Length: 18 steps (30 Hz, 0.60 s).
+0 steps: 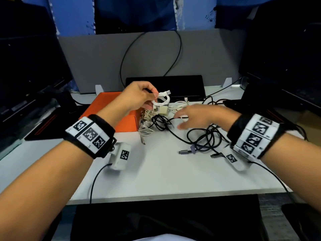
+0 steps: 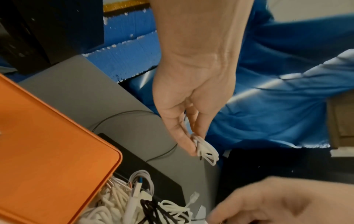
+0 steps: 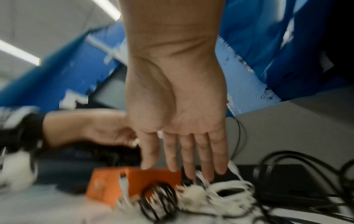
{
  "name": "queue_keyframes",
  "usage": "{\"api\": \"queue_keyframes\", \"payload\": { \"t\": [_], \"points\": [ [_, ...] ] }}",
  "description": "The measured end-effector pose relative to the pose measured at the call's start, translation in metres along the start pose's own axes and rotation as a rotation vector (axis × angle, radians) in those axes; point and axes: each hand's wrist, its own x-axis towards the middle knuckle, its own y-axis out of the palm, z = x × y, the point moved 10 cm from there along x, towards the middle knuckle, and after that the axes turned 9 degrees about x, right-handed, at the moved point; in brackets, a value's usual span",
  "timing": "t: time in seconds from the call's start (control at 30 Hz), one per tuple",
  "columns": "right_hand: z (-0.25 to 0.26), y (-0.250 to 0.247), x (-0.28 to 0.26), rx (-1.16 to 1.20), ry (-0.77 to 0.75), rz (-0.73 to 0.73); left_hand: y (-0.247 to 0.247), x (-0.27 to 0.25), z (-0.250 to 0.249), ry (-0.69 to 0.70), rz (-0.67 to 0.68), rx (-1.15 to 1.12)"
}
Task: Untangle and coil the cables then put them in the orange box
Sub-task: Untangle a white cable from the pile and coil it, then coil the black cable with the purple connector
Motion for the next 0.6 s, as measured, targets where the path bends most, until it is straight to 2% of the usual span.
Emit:
{"api": "queue_keyframes", "payload": {
  "t": [0.07,0.13,0.27,0.47,0.6],
  "points": [
    [-0.019,0.028,0.010,-0.130,0.073,0.185,0.013,0.017,0.001,-0.019,0.070,0.071],
    [-0.038,0.041,0.008,-0.173,0.123,0.285,0.025,0.033,0.001,0.001,0.108,0.171],
    [-0.064,0.040,-0.008,-0.170,0.158,0.308,0.043,0.054,0.000,0.060,0.131,0.351],
    [-0.083,0.037,-0.024,-0.208,0.195,0.278,0.082,0.069,0.025,-0.039,0.280,0.319],
    [-0.081,0.032,-0.027,-0.231,0.164,0.264,0.093,0.075,0.029,-0.006,0.292,0.523]
  ]
}}
